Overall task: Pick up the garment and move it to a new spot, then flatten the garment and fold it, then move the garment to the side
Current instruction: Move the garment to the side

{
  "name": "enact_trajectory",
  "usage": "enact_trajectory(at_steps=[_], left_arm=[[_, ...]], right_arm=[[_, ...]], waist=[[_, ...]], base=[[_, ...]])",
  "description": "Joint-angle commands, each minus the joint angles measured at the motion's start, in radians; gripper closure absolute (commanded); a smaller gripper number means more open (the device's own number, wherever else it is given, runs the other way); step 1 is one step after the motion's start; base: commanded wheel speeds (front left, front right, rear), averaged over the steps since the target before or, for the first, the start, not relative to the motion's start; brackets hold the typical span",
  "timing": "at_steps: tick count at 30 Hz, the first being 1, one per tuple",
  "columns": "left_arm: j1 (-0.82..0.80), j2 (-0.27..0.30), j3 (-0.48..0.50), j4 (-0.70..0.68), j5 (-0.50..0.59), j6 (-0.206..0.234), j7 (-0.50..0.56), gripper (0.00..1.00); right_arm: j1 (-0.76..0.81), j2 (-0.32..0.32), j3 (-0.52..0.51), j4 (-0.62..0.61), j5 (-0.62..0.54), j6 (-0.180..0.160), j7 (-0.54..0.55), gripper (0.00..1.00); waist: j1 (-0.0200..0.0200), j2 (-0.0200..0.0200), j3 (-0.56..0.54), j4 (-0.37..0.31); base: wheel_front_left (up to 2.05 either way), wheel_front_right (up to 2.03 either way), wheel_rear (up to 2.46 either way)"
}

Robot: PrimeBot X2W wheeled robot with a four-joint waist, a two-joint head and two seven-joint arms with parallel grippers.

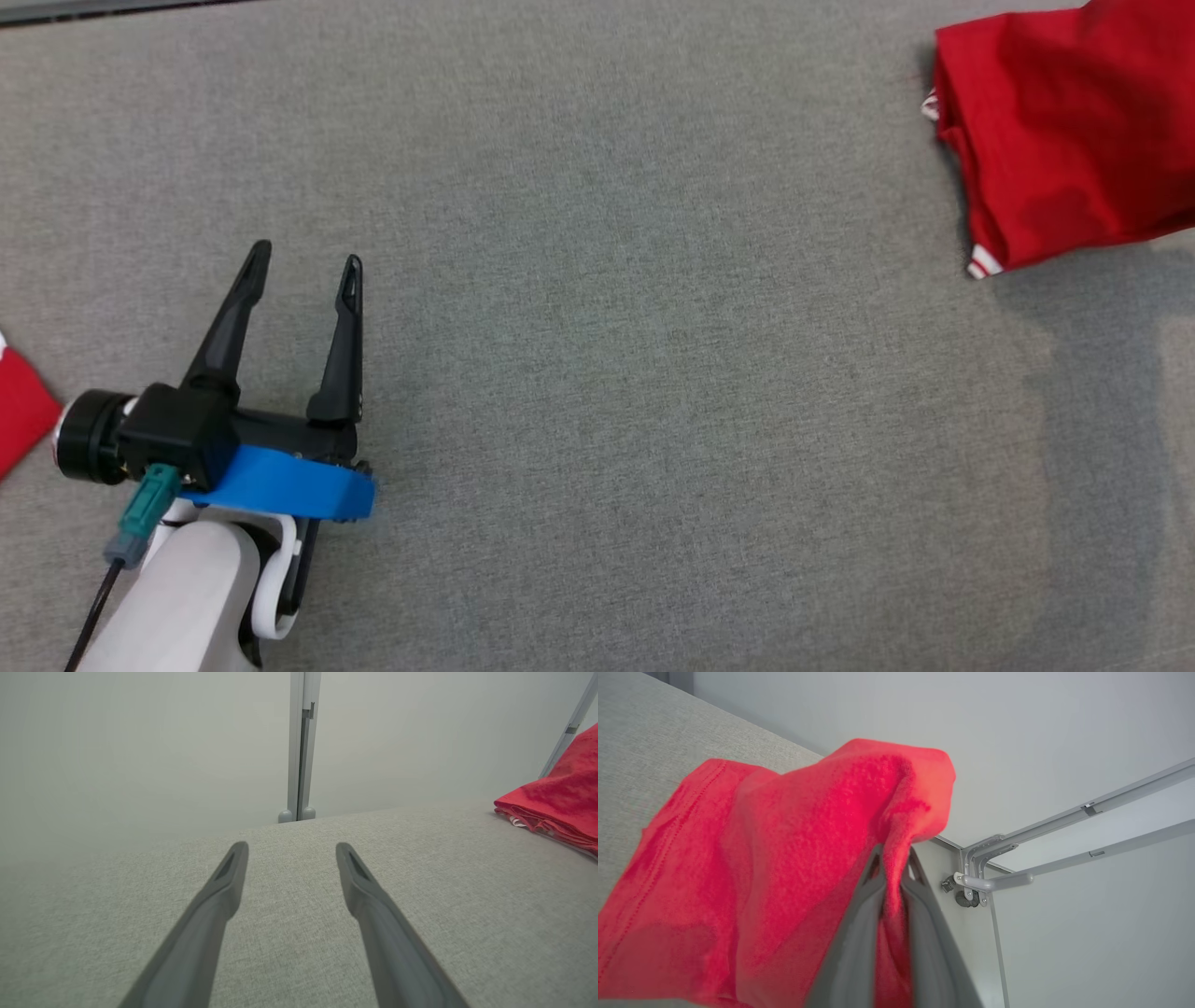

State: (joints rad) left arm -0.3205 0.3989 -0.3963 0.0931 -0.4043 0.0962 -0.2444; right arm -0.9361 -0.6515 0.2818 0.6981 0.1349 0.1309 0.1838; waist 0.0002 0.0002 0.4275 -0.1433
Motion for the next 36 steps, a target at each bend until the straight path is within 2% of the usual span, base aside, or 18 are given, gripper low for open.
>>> enact_trajectory(at_steps=[1, 12, 13, 15, 20, 25, 30, 36], left_arm=[[-0.030, 0.007, 0.000, -0.015, 0.007, -0.002, 0.005, 0.00], [-0.050, 0.052, -0.001, -0.083, 0.026, 0.000, 0.038, 0.00], [-0.047, 0.055, 0.000, -0.086, 0.024, 0.001, 0.040, 0.00], [-0.039, 0.057, 0.001, -0.089, 0.020, 0.003, 0.042, 0.00], [-0.009, 0.053, -0.003, -0.083, 0.008, 0.010, 0.042, 0.00], [0.002, 0.040, -0.016, -0.068, -0.005, 0.008, 0.039, 0.00], [0.014, 0.020, -0.018, -0.038, -0.020, 0.010, 0.027, 0.00], [0.050, -0.006, -0.017, 0.034, -0.047, 0.012, 0.013, 0.00]], right_arm=[[-0.026, -0.017, -0.020, 0.015, -0.029, 0.000, -0.036, 1.00], [-0.042, -0.046, -0.143, 0.062, -0.197, 0.000, -0.146, 1.00], [-0.036, -0.041, -0.155, 0.066, -0.208, 0.000, -0.156, 0.81], [-0.021, -0.032, -0.177, 0.063, -0.241, 0.000, -0.185, 0.00], [0.022, 0.009, -0.230, 0.044, -0.338, 0.000, -0.233, 0.00], [0.075, 0.055, -0.269, 0.013, -0.384, 0.000, -0.269, 0.00], [0.148, 0.122, -0.313, -0.025, -0.344, 0.000, -0.318, 0.00], [0.312, 0.253, -0.348, -0.124, -0.249, 0.000, -0.360, 0.00]], waist=[[-0.0002, -0.0002, 0.029, 0.002], [-0.0002, -0.0002, 0.089, 0.012], [-0.0002, -0.0002, 0.087, 0.013], [-0.0002, -0.0002, 0.081, 0.017], [-0.0002, -0.0002, 0.050, 0.023], [-0.0002, -0.0002, 0.005, 0.039], [-0.0002, -0.0002, -0.064, 0.056], [-0.0002, -0.0002, -0.177, 0.077]], base=[[0.00, 0.00, 0.00], [0.00, 0.00, 0.00], [0.00, 0.00, 0.00], [0.00, 0.00, 0.00], [0.00, 0.00, 0.00], [0.00, 0.00, 0.00], [0.00, 0.00, 0.00], [0.00, 0.00, 0.00]])
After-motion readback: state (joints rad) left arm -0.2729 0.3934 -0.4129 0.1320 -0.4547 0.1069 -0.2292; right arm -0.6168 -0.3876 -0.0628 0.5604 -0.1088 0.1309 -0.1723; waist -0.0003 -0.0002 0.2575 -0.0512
